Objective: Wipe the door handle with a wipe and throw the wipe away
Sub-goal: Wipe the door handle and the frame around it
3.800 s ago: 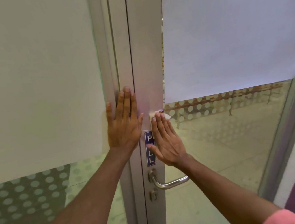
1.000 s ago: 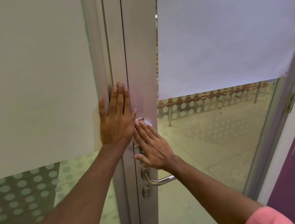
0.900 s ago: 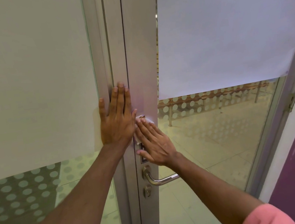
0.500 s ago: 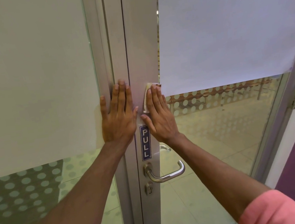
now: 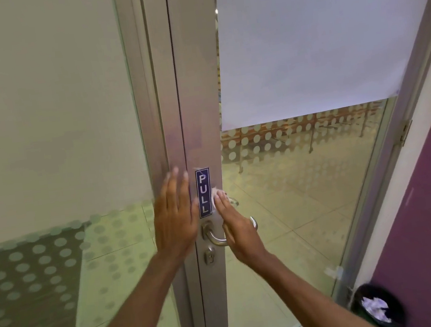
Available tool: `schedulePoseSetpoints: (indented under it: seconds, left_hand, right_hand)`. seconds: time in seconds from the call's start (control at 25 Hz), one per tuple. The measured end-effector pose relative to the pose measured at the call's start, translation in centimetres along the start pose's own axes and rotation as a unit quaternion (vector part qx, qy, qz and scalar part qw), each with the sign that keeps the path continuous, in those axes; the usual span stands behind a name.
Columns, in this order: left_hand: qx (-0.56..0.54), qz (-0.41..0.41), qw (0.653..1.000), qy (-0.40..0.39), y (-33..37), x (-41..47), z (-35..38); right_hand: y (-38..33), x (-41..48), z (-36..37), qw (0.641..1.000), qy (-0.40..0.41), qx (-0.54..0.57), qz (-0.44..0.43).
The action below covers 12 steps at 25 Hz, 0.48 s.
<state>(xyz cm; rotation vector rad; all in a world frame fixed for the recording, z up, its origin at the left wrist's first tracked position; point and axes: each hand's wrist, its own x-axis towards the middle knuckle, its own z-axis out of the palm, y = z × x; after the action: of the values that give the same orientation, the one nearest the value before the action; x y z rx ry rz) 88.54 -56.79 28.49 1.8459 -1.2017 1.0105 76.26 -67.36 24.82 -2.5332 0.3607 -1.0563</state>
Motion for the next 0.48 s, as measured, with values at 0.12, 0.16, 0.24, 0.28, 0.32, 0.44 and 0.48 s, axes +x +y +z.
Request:
schedulePoseSetpoints:
  seconds: [0.12,0.16,0.24,0.28,0.32,0.44,0.48]
  left_hand:
    - [-0.262,-0.212,0.935,-0.109,2.2,-9.9,0.0]
    - [-0.363,-0.312,0.866,-0.141,3.1,-12.3,-0.2]
    - [-0.504,-0.486,0.687,-0.193,4.4,-16.0,-0.2]
    - [-0.54,-0.536,0.611,-0.219,4.9,-17.5,0.1]
    - [-0.562,-0.567,0.553,-0.238,5.3,-19.1,0.3]
    - [-0.571,-0.617,0.475,-0.26,6.3,-22.6,0.4]
    - [-0.562,-0.621,0.473,-0.274,6.7,-23.4,0.5]
  right_hand:
    - [-2.0,-6.0,2.2,0.994,0.02,0.091,0.063]
    - [-2.3,-8.3,3.1,0.993,0.005,0.086,0.085]
    - [-2.4,-12.9,4.7,0.989,-0.051,0.07,0.122]
    - [-2.4,-15.0,5.3,0.986,-0.087,0.064,0.13]
    - [-2.5,-16.8,5.8,0.981,-0.12,0.059,0.137]
    - [-2.9,-20.9,5.7,0.966,-0.133,0.089,0.203]
    - [-2.8,-21.9,5.2,0.957,-0.104,0.116,0.244]
